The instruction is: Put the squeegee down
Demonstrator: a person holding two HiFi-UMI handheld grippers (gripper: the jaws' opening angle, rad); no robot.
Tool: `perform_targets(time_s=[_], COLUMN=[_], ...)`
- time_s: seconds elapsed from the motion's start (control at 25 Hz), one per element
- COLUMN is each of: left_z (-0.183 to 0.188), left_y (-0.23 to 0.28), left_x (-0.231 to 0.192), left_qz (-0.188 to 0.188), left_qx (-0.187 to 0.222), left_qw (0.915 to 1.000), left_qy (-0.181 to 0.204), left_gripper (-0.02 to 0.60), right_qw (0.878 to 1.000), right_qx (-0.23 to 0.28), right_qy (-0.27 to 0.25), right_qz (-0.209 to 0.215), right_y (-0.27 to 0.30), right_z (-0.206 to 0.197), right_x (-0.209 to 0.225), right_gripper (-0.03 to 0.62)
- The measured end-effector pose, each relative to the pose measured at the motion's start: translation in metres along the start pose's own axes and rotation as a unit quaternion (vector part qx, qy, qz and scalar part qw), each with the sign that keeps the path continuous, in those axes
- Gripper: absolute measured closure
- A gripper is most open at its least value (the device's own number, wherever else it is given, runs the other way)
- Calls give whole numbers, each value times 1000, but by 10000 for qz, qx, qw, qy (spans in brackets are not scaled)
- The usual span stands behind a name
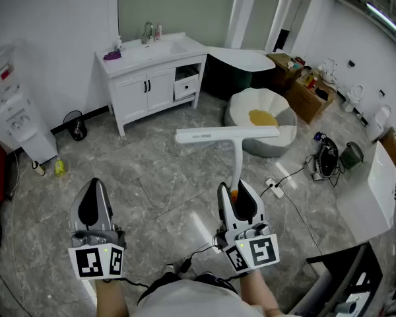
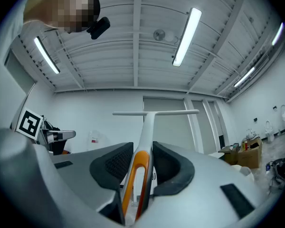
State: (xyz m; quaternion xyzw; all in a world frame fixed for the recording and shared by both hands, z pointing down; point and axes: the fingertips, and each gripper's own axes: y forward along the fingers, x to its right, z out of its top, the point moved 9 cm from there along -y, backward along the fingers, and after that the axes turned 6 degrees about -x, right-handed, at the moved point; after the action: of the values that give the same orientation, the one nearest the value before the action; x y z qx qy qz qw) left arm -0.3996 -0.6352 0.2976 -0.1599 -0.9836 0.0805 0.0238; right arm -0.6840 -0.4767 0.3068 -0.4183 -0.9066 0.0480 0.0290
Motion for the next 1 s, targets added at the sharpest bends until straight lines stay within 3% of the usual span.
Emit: perform_targets(time_s=[0.56, 1.0], left_z=[1, -11], left_y=[1, 22], left_x=[-29, -45], left_qz=[-234, -561], left_qx=[86, 35], left_qw=[9997, 9982], left_qy=[51, -214], left_gripper=[574, 574], right_qw=[9998, 9987], right_qx=[84, 53], right_qy=[-24, 75], right_qz=[-165, -500], right_y=[9, 9], right_z=[0, -3], right_x=[-31, -43], right_gripper=[468, 468])
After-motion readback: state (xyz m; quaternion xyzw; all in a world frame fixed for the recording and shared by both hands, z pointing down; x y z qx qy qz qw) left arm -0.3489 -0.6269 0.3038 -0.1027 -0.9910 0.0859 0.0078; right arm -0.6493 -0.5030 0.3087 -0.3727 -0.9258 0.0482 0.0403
